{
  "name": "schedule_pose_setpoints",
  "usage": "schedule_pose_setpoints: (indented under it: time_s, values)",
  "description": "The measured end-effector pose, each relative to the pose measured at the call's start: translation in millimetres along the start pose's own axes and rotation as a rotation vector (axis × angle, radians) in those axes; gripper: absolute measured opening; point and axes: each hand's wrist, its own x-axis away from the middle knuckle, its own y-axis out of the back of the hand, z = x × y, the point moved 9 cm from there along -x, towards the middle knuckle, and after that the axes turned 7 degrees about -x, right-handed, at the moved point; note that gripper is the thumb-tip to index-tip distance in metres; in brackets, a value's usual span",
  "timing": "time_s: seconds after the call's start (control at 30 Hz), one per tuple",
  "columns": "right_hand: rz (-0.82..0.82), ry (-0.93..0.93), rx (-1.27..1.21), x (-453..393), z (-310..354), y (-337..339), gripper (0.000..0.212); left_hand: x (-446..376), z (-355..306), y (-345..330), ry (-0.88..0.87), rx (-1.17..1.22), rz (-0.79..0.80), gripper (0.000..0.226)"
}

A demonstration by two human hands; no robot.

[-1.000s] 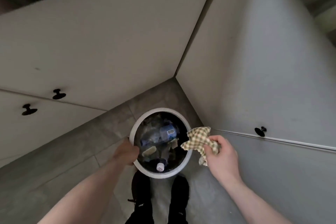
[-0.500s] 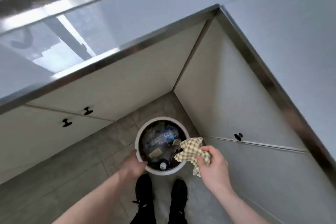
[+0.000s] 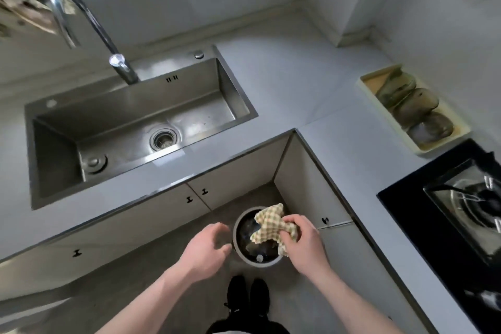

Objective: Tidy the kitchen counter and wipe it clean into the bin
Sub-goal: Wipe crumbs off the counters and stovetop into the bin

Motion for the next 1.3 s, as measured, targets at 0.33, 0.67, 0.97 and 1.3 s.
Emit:
schedule_pose_setpoints:
  time_s: [0.33,0.67,0.97,1.3]
  values:
    - [0.179,0.353,0.072,-2,137,-1,0.021,97,-5,126,-0.069,0.055,-0.389,0.040]
    - [0.323,0.568,0.100,-10,271,-83,0.022,142,81,222,-0.034,0.205,-0.568,0.038]
    - [0.297,0.677,0.057,-28,406,-216,0.025,161,201,360,-0.014,0.081,-0.692,0.037]
    - [0.296,0.749,0.064,-52,498,-314,0.028,155,292,476,-0.031,0.030,-0.751,0.038]
